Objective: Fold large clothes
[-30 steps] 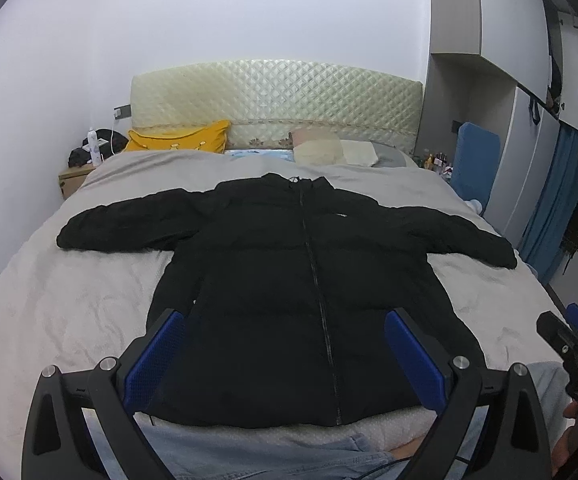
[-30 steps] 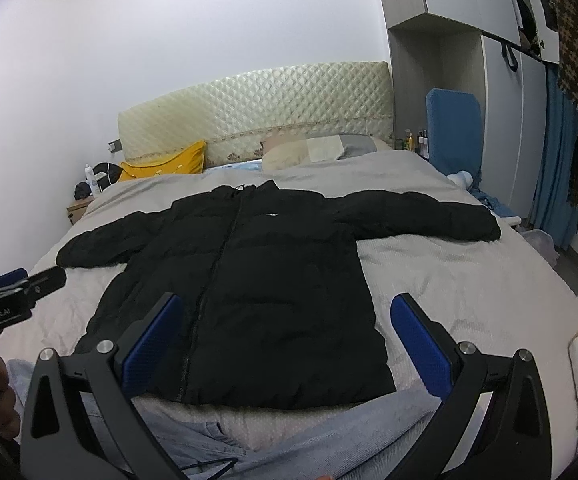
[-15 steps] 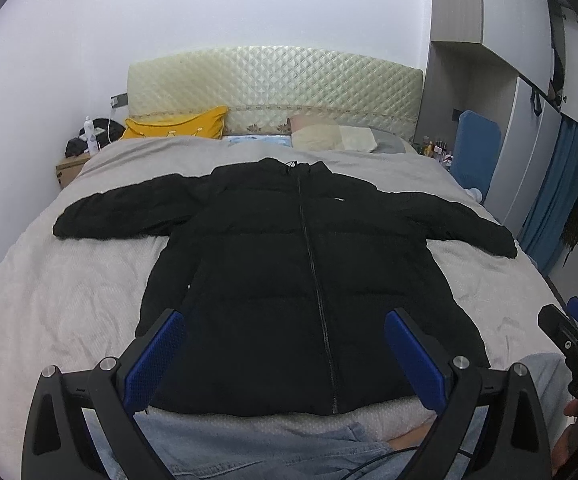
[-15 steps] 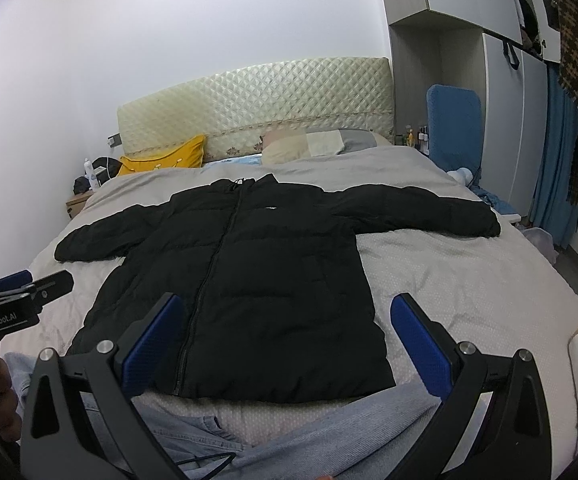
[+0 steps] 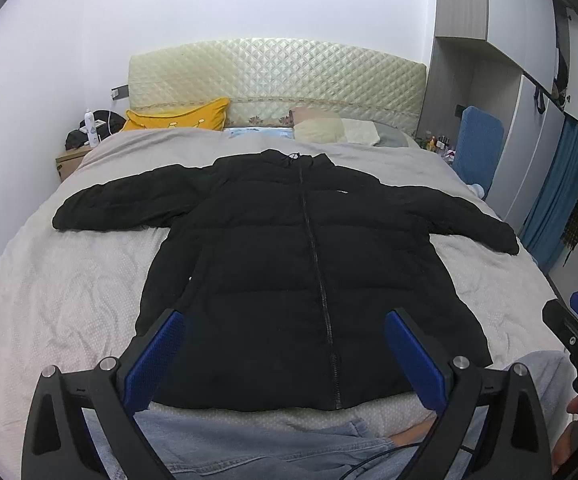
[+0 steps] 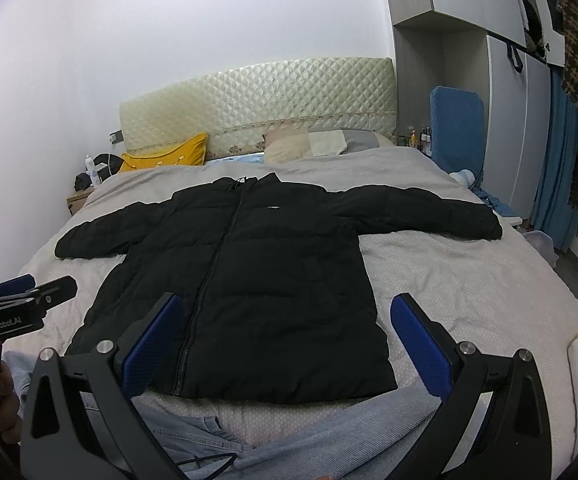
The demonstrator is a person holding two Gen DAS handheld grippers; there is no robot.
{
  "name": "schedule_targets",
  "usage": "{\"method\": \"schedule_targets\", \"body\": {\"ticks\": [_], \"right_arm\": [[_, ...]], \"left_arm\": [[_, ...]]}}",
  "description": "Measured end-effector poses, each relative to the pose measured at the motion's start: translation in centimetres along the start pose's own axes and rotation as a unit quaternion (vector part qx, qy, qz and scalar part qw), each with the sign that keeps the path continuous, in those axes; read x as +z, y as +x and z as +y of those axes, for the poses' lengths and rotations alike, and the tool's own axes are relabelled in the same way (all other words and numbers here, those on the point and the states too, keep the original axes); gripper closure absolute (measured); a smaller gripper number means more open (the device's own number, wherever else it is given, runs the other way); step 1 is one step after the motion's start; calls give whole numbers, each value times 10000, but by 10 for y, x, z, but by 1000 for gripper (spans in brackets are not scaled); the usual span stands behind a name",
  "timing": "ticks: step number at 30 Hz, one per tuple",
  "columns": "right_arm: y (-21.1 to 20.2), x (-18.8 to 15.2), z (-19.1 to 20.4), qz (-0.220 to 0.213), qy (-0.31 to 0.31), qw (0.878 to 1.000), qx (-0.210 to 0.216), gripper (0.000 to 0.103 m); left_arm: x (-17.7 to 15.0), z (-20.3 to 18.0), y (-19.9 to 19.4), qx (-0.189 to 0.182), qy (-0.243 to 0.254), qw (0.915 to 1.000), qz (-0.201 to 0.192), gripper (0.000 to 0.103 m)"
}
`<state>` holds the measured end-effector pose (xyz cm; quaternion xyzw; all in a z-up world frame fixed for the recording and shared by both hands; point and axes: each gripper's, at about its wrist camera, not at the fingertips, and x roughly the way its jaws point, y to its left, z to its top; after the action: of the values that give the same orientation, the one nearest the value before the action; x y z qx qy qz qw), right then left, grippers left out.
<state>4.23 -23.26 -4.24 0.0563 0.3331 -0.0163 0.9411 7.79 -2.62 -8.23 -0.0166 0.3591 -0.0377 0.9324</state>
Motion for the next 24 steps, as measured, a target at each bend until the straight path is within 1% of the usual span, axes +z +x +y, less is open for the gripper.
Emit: {"method": "schedule_targets", "body": {"ticks": [10,17,24], "right_arm": [[2,2,4,-10,-11,10000,-26,0],[2,2,4,-10,-18,10000,-21,0],[4,0,2,41,-36,10000,10,0]], "left_arm": [[2,4,2,22,-6,10000,29,2],[2,6,6,-56,-57,9999,100,2],[3,8,9,-78,-36,9999,73,2]]}}
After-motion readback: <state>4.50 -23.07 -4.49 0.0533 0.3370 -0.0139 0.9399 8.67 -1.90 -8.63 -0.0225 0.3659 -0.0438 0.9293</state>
